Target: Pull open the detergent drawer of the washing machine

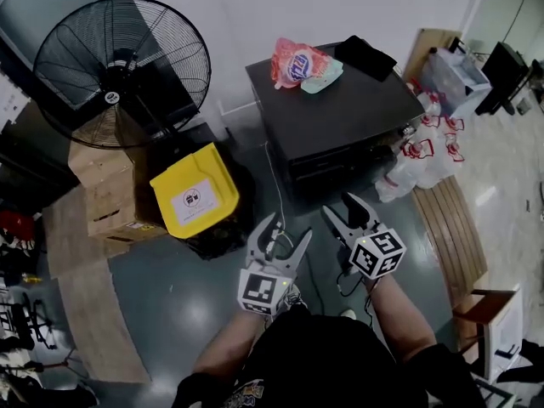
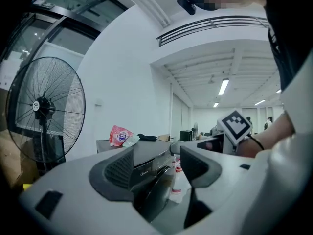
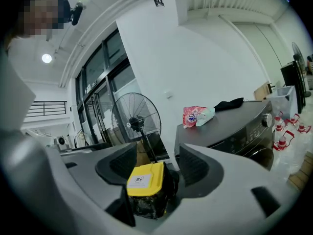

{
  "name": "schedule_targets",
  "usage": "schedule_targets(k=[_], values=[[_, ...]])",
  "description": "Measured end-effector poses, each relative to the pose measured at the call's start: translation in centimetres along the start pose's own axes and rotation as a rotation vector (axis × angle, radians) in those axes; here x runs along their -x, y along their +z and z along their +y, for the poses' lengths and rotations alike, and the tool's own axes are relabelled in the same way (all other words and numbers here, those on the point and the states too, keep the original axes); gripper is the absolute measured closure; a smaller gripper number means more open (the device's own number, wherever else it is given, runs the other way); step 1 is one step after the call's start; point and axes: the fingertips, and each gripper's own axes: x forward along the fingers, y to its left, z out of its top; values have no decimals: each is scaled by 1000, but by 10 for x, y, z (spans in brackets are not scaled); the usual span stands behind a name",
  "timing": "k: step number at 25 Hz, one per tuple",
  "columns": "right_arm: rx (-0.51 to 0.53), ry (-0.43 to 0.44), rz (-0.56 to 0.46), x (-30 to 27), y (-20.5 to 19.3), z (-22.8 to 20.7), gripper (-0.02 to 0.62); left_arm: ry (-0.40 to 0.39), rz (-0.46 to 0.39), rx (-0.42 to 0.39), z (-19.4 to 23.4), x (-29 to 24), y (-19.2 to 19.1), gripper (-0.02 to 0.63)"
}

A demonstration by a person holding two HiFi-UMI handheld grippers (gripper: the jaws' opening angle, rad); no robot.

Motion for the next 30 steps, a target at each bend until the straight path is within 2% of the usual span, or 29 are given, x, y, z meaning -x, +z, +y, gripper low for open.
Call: schedule_targets(k=[6, 13, 24, 30], values=[[-72, -43, -21, -35, -4, -5, 290, -72, 12, -16, 23, -6, -3, 333], [-256, -43, -36, -53, -18, -16, 273, -119, 13, -18, 31, -11, -3, 333], [-505, -30, -15, -78, -53, -70, 247, -95, 41, -15, 33, -41, -13, 333], [-741, 13, -17, -103, -71, -102, 172, -60, 83, -12, 38, -66, -20, 333]])
